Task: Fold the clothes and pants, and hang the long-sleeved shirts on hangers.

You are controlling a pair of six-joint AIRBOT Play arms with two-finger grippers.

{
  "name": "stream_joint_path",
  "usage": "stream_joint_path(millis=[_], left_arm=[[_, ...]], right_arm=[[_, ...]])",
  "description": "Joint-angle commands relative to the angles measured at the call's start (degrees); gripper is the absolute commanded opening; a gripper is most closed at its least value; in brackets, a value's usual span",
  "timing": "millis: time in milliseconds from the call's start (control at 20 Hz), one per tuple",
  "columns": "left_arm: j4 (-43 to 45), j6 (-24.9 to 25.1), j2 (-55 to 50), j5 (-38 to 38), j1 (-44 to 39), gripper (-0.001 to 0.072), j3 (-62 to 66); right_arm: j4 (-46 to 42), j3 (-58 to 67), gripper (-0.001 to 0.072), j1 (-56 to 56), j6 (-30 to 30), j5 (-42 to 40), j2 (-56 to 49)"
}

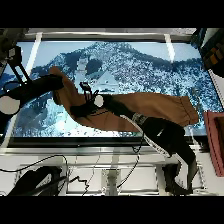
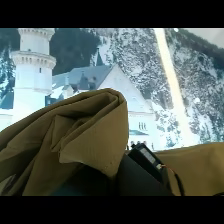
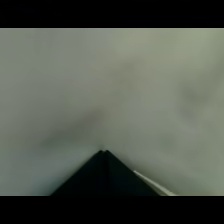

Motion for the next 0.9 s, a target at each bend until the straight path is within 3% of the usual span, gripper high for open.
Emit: stream_joint_path(millis=[0,100,250,350,550,700,800,850], left_arm=[[-3.87,0.02,-0.83,0.04,-0.09,0.0025,-0.02],[-4.57,0.07,-1.84,0.2,-0.98,0.0025,-0.02],[-4.59,0.04,-5.42,0.39,-6.1,0.0025,0.0],[-4.59,0.07,-8.41,3.69,-12.48,0.0025,0.0],[-4.57,1.73,-14.91,17.35,-27.85,0.0023,0.0],[-4.59,-6.58,-22.16,19.08,-33.94,0.0023,0.0],[-4.61,-8.9,-25.97,19.1,-36.61,0.0026,0.0],[-4.59,-8.85,-27.3,18.62,-37.9,0.013,0.0]], right_arm=[[-4.7,0.37,0.0033,-3.02,-1.46,6.86,0.52],[-12.0,0.37,0.0032,-8.39,-5.07,14.43,2.89],[-16.15,0.37,0.0033,-20.02,-11.13,25.18,10.19],[-16.98,0.37,0.0034,-28.26,-11.13,27.52,16.2],[-16.96,0.37,0.0034,-41.53,-11.08,27.65,27.12],[-17.03,0.35,0.0034,-47.34,-11.1,29.03,32.3],[-17.2,0.35,0.0035,-49.57,-11.1,29.94,34.27],[-17.22,0.35,0.0034,-50.18,-11.1,30.12,34.6]])
